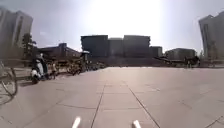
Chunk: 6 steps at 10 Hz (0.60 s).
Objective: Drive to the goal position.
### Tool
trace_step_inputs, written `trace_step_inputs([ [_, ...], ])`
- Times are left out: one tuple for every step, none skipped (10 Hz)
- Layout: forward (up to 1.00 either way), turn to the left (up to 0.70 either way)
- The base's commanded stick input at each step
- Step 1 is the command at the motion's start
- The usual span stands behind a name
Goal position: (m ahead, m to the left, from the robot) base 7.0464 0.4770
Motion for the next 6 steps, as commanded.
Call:
trace_step_inputs([
  [1.0,0.0],
  [1.0,0.0],
  [1.0,0.0],
  [1.0,0.0],
  [1.0,0.0],
  [1.0,0.0],
])
